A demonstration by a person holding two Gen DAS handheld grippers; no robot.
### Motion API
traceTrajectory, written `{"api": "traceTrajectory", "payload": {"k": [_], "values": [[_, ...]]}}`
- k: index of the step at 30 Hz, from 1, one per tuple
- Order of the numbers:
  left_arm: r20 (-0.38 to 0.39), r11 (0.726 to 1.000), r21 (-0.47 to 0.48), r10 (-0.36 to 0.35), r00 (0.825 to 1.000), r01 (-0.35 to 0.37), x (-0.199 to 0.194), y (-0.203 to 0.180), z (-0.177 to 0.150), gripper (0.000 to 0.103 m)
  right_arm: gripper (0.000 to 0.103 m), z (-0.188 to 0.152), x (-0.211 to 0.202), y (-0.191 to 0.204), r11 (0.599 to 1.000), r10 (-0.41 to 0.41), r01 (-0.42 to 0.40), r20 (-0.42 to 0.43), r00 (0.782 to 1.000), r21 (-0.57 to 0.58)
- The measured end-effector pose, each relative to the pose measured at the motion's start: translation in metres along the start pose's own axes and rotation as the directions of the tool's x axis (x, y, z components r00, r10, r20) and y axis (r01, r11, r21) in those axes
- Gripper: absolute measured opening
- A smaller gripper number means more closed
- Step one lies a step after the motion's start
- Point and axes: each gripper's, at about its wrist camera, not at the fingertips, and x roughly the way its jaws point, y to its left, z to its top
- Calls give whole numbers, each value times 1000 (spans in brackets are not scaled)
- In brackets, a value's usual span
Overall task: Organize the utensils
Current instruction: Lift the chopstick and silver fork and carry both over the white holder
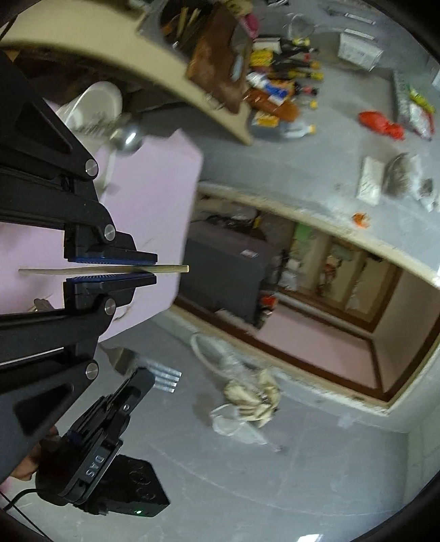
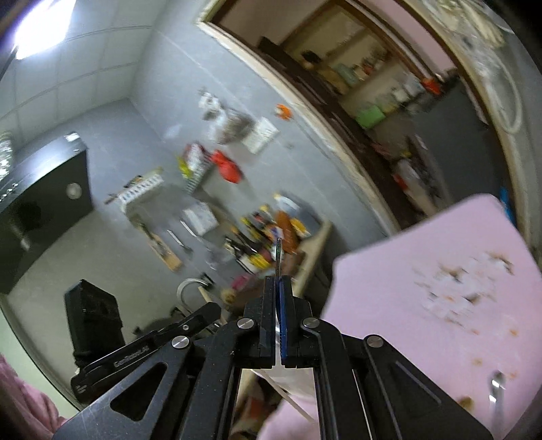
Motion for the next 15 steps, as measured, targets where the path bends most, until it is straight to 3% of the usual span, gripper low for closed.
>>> {"api": "traceTrajectory", "payload": {"k": [8,15], "values": [[94,997,-17,82,992,-80,-24,66,38,5,2,0,47,47,996,52,-49,48,997,-74],[107,987,-3,159,982,-159,-7,109,31,5,2,-16,85,44,993,-11,18,61,998,-113]]}}
